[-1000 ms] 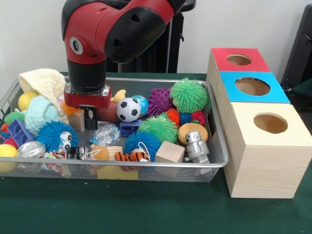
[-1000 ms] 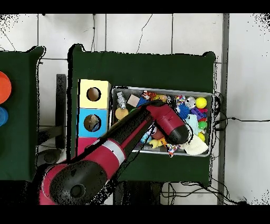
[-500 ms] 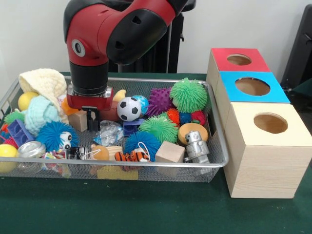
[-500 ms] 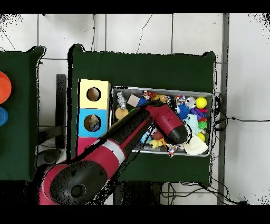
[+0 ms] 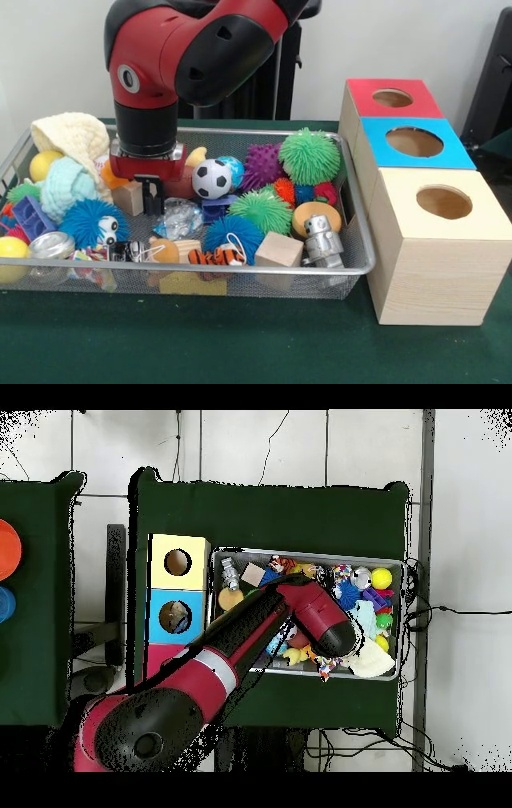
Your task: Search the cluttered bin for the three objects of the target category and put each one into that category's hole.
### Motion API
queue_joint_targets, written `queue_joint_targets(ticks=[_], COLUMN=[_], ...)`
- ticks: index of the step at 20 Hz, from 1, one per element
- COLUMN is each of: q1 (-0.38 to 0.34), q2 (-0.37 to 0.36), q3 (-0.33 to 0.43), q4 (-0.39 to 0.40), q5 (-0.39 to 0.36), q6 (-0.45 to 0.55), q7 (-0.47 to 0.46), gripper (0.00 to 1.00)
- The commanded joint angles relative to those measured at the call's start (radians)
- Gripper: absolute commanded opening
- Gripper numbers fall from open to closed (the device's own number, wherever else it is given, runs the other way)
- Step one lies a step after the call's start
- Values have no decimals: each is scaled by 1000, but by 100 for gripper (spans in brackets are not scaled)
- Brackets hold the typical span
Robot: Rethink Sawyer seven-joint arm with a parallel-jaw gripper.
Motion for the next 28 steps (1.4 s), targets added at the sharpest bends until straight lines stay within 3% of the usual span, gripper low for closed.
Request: queue_joint_targets(ticks=[1,6,7,10,16,24,28], q1=[9,-5,-5,-10,-9,-8,-5], q2=[46,52,52,39,42,45,45], q3=[185,195,195,202,199,198,180], q4=[-87,-109,-109,-98,-106,-110,-121], q5=[22,32,35,63,58,49,4], q6=[-15,18,26,83,90,74,6], q7=[-141,-181,-186,-243,-220,-205,-184], gripper=[0,0,100,100,100,100,100])
